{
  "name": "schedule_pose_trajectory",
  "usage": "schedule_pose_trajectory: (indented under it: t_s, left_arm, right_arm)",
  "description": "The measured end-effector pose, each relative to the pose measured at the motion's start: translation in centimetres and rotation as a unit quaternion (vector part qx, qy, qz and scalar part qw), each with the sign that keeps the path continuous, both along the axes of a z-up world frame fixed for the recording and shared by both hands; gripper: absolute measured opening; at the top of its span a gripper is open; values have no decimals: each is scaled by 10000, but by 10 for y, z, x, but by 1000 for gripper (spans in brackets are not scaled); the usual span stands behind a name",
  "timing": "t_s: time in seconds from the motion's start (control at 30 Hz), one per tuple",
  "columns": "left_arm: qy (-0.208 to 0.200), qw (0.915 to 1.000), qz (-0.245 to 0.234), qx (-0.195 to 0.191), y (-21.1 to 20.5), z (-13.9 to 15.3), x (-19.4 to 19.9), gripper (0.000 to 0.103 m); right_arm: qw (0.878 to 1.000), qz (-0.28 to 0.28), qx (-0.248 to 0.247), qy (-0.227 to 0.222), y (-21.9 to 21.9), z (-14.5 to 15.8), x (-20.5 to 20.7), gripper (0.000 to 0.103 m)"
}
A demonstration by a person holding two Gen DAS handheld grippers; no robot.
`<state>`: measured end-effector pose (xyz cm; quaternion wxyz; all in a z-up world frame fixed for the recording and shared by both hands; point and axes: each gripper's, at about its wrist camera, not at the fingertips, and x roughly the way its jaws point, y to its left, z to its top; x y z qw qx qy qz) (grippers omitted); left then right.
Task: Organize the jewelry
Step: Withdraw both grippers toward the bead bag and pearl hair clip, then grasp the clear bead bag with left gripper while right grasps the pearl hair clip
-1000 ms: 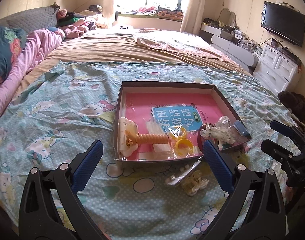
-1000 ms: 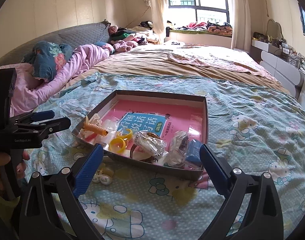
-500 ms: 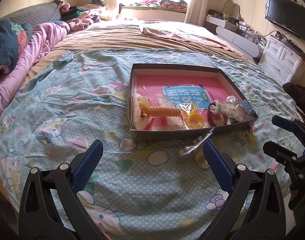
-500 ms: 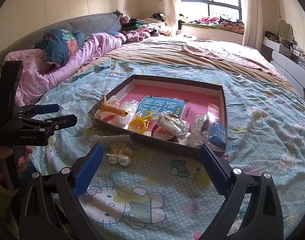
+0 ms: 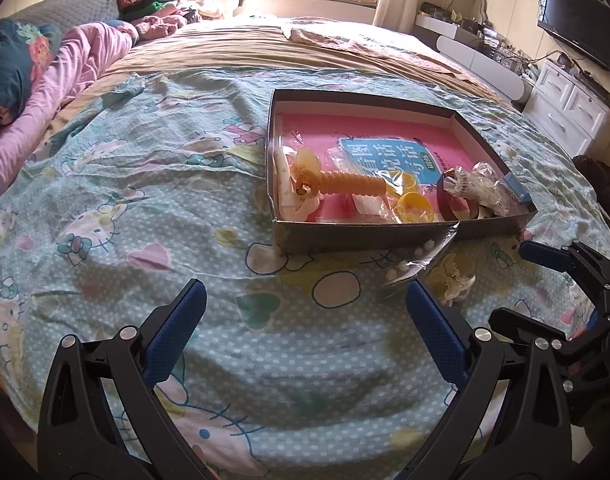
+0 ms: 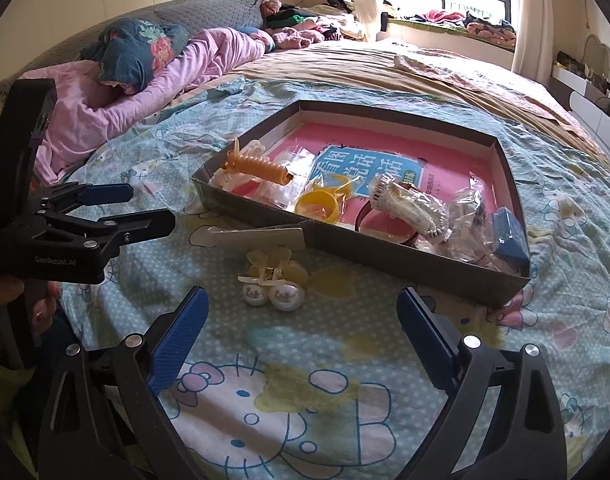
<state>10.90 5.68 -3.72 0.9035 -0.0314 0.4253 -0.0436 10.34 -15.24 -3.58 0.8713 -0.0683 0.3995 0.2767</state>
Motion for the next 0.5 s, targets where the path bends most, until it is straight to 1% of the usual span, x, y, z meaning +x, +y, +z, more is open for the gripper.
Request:
schedule_pose_trajectory:
  t_s: [0.1, 0.17, 0.2, 0.27, 0.33, 0.37, 0.4, 0.47, 0.5]
  left_arm:
    - [58, 10000, -54, -48, -1, -4, 2, 87]
    - [71, 9999, -100, -99, -1, -5, 3, 76]
    - [76, 9998, -128, -118, -2, -5, 3, 73]
    - [97, 9996, -216, -169, -3, -7, 4, 59]
    - [116, 9992, -313, -208, -6, -8, 4, 53]
    - [129, 9991, -352, -214, -7, -8, 4, 50]
    - [138, 9989, -389, -217, -9, -9, 5, 49]
    - [149, 9986, -458, -214, -12, -10, 5, 48]
    - [150, 9985, -492, -211, -13, -10, 5, 48]
  right_arm:
    - [9998, 27, -14, 186, 6, -10, 8, 85]
    - [9996, 65, -7, 257, 10, -15, 11, 83]
    - [9996, 92, -18, 274, 12, -18, 13, 80]
    - [9993, 137, -15, 351, 16, -21, 15, 75]
    - [9987, 203, 67, 457, 20, -24, 18, 72]
    - [9987, 218, 61, 465, 22, -26, 19, 69]
    - [9986, 235, 45, 470, 24, -27, 20, 64]
    - [9985, 265, 48, 485, 27, -30, 24, 60]
    - [9983, 269, 72, 510, 28, -31, 26, 54]
